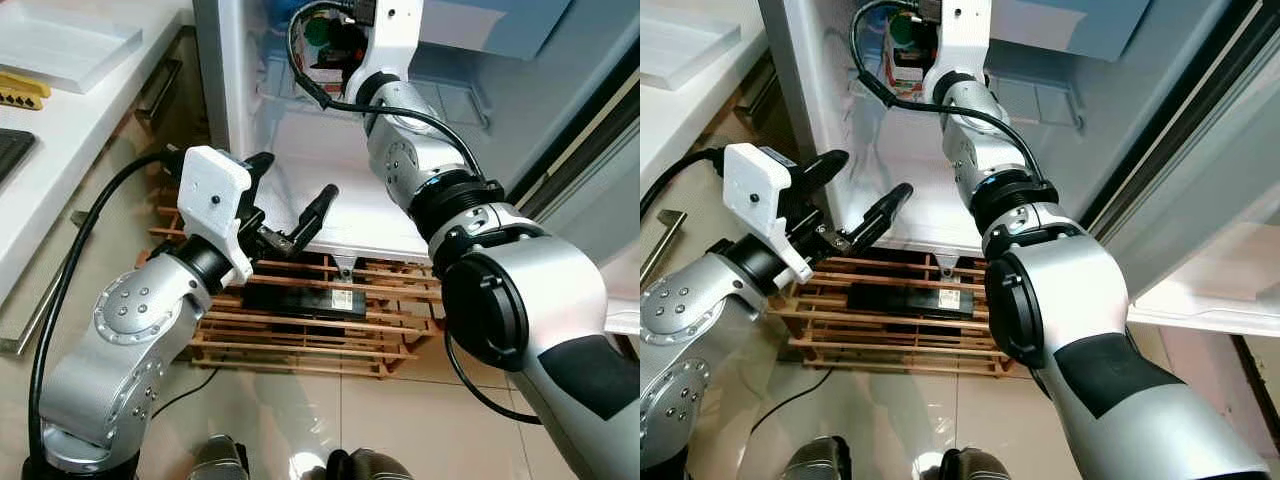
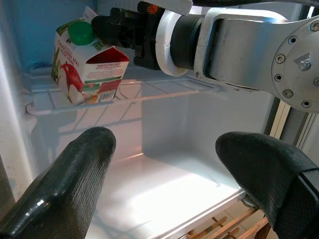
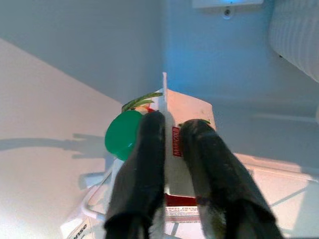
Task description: Restocking fridge
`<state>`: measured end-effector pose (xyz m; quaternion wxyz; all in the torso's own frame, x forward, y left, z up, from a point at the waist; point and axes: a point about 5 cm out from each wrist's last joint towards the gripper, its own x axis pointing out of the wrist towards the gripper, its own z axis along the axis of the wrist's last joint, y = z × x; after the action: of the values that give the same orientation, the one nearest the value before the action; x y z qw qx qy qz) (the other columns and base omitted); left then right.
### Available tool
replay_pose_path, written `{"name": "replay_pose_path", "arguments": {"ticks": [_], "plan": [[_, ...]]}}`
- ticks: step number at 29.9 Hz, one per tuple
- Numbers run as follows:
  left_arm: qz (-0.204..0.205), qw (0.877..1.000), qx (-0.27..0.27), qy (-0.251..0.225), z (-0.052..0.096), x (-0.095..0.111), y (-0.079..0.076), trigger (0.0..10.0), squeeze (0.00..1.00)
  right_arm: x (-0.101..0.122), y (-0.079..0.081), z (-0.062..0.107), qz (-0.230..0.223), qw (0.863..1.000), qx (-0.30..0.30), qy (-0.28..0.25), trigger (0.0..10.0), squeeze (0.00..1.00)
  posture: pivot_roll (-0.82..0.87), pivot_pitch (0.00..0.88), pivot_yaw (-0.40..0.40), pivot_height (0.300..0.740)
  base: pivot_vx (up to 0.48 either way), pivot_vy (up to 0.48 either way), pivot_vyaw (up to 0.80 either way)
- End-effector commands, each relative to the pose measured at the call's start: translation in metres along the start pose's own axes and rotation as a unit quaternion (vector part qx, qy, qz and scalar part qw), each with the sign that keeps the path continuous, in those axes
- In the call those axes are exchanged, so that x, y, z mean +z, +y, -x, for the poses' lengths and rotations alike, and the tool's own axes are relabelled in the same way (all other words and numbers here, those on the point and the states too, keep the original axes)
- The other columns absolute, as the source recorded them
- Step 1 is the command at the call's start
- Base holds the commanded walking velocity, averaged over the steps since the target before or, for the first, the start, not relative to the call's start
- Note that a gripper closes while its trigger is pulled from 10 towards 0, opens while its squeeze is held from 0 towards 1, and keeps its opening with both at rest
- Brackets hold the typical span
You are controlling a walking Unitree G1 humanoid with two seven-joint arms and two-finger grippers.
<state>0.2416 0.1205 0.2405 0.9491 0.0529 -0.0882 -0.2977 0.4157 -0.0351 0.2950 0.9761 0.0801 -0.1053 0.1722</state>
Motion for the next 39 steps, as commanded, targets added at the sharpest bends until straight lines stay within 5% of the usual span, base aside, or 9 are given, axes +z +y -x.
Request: {"name": "replay_pose_path", "arguments": {"ticks": [1,16,17,19,26,39], "plan": [[0.0,1.0,-0.007,-0.009,0.0,0.005,-0.004,10.0,0.0,0.008,0.001,-0.002,0.0,1.0,0.002,-0.01,10.0,1.0,0.14,0.147,-0.157,0.74,0.0,0.0,0.0],[0.001,1.0,-0.003,-0.012,-0.001,0.005,-0.004,10.0,0.0,0.025,0.0,-0.004,0.007,0.999,0.009,-0.044,10.0,1.0,0.13,0.136,-0.163,0.74,0.0,0.0,0.0],[0.001,1.0,-0.002,-0.012,-0.001,0.005,-0.004,10.0,0.0,0.026,0.0,-0.004,0.008,0.999,0.01,-0.047,10.0,0.56,0.13,0.136,-0.164,0.74,0.0,0.0,0.0],[0.002,1.0,-0.002,-0.012,-0.001,0.005,-0.004,10.0,0.0,0.027,0.0,-0.005,0.007,0.999,0.014,-0.05,10.0,0.0,0.13,0.136,-0.165,0.74,0.0,0.0,0.0],[0.003,1.0,0.0,-0.013,-0.002,0.004,-0.004,10.0,0.0,0.026,0.001,-0.003,0.027,0.997,0.041,-0.056,10.0,0.0,0.12,0.132,-0.167,0.74,0.0,0.0,0.0],[-0.008,1.0,0.004,-0.014,-0.009,0.003,0.001,10.0,0.0,0.029,-0.009,0.022,0.04,0.977,0.08,-0.196,10.0,0.0,0.09,0.112,-0.124,0.74,0.0,0.0,0.0]]}}
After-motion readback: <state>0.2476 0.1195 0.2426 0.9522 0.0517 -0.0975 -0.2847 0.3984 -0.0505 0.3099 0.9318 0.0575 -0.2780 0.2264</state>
